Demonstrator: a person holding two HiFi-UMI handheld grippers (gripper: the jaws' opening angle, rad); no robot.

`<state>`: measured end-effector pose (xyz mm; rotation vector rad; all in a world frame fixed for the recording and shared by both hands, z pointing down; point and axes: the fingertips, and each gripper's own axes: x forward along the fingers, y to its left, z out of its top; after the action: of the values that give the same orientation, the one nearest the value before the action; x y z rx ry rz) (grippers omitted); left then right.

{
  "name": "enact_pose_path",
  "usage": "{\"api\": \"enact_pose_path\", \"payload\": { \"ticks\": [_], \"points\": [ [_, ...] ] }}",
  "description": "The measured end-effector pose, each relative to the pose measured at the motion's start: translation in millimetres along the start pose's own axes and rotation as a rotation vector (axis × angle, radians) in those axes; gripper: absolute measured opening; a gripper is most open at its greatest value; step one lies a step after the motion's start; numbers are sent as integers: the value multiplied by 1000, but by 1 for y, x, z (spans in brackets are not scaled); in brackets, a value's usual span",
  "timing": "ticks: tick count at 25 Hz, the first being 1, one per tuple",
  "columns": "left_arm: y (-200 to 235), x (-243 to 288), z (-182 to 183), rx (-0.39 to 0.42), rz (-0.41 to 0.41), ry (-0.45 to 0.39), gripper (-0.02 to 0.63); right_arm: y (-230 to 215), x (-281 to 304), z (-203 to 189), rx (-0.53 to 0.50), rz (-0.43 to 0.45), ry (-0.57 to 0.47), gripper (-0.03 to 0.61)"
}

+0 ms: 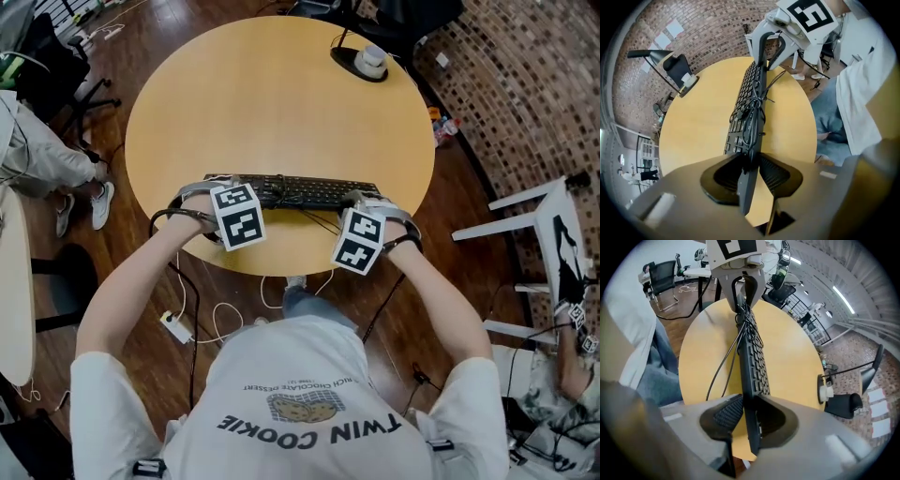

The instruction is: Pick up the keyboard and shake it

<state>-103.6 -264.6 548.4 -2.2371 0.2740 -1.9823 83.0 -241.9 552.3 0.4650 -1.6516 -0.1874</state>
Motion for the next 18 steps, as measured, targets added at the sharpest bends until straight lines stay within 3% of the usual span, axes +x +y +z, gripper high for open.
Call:
{"api": "enact_pose_path", "payload": {
  "ticks": [6,13,18],
  "points": [
    [14,-8,6,-9,-195,79,126,-22,-11,5,5,200,-3,94],
    [34,-19,6,-47,-353,112,121,-55,-16,5,7,408,31,94],
    [47,-23,9,-82,-477,150,121,-70,-15,4,1,632,61,95]
  ]
}}
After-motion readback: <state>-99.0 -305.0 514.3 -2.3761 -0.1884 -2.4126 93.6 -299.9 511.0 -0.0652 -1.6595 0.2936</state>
